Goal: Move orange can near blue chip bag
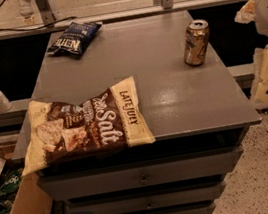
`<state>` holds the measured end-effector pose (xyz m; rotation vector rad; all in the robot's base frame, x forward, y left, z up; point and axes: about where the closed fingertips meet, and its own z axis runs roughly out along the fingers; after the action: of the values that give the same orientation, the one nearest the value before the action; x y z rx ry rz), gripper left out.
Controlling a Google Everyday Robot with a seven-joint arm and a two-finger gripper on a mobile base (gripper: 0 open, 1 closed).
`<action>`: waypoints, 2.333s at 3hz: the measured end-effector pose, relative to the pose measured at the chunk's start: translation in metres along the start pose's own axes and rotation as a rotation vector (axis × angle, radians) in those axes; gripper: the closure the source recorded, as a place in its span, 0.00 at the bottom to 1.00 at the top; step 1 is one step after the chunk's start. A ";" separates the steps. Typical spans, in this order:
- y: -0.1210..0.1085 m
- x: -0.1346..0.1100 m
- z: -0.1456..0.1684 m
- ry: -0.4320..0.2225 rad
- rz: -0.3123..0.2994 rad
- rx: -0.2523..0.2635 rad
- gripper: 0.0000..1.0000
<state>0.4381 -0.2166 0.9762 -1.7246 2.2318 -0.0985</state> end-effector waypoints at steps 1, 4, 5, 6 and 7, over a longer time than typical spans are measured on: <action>0.000 0.000 0.000 0.000 0.000 0.000 0.00; -0.097 0.020 0.057 -0.028 0.189 0.133 0.00; -0.131 0.041 0.102 -0.082 0.258 0.155 0.00; -0.159 0.049 0.140 -0.175 0.306 0.158 0.00; -0.179 0.049 0.168 -0.307 0.378 0.138 0.00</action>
Offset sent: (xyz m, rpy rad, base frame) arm 0.0590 0.0063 -0.0010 0.0658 -0.0861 -0.0882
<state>0.6431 -0.2881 0.8513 -1.1366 2.2132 0.0910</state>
